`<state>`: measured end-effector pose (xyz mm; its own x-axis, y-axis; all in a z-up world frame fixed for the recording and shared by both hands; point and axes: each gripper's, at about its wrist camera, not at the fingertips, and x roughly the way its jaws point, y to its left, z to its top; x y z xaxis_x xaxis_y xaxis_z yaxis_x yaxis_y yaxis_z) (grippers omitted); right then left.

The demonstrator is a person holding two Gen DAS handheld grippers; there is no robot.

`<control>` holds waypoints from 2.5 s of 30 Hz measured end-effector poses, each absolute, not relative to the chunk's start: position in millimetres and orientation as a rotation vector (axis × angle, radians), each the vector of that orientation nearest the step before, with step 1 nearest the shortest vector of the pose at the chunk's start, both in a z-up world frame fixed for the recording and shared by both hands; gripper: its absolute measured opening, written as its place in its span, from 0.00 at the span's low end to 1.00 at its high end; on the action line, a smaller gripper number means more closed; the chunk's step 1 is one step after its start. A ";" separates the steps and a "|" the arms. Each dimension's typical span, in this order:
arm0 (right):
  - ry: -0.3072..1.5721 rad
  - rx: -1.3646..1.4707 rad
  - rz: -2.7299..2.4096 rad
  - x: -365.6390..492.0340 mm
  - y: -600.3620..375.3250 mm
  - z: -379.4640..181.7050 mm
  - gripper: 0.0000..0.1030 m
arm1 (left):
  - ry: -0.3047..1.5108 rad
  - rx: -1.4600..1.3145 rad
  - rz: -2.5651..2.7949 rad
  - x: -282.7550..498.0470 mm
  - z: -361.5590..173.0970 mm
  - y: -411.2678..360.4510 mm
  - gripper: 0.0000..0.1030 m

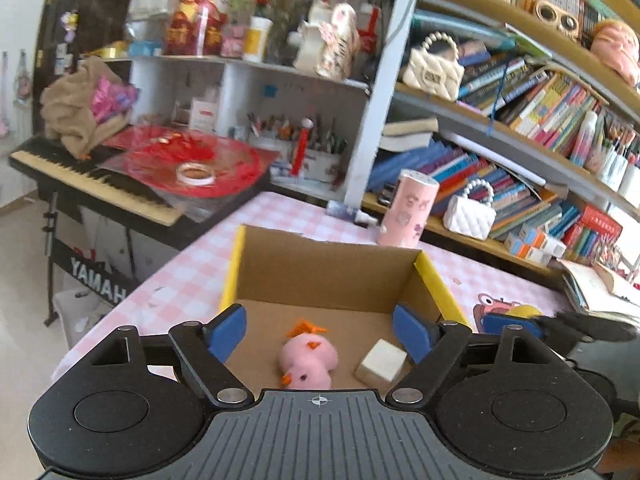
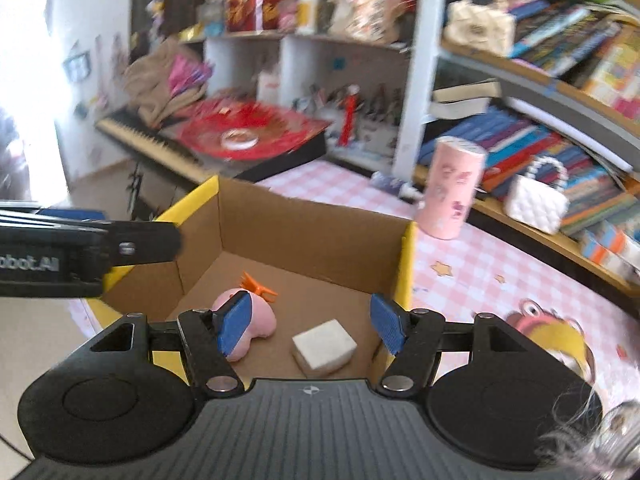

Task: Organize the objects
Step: 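Open both tools to drop the chick and eraser into the box, then withdraw both tools from the box back toward the remaining objects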

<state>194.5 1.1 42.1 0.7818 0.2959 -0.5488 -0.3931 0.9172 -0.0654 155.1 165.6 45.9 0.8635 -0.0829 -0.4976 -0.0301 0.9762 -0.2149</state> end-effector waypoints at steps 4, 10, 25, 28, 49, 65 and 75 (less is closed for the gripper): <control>0.548 -0.144 0.300 156.1 -4.3 38.7 0.64 | 0.516 -0.224 0.013 122.1 39.3 170.9 0.84; 0.575 -0.118 0.217 106.8 -6.8 23.7 0.64 | 0.542 -0.216 0.042 77.6 22.4 174.9 0.84; 0.613 -0.106 0.072 33.5 -5.2 -3.7 0.70 | 0.628 -0.163 0.076 17.7 -0.7 173.3 0.86; 0.623 -0.095 0.056 23.8 -8.5 -6.0 0.72 | 0.645 -0.159 0.059 10.3 -5.3 171.3 0.86; 0.649 -0.031 -0.141 -26.4 -55.7 -9.8 0.80 | 0.670 -0.069 -0.150 -4.8 -9.7 115.9 0.86; 0.677 0.030 -0.277 -37.3 -111.3 -16.9 0.81 | 0.698 -0.012 -0.279 8.4 -14.9 59.0 0.86; 0.697 0.032 -0.272 -9.4 -142.0 -18.9 0.84 | 0.713 -0.011 -0.274 32.6 -16.9 30.0 0.86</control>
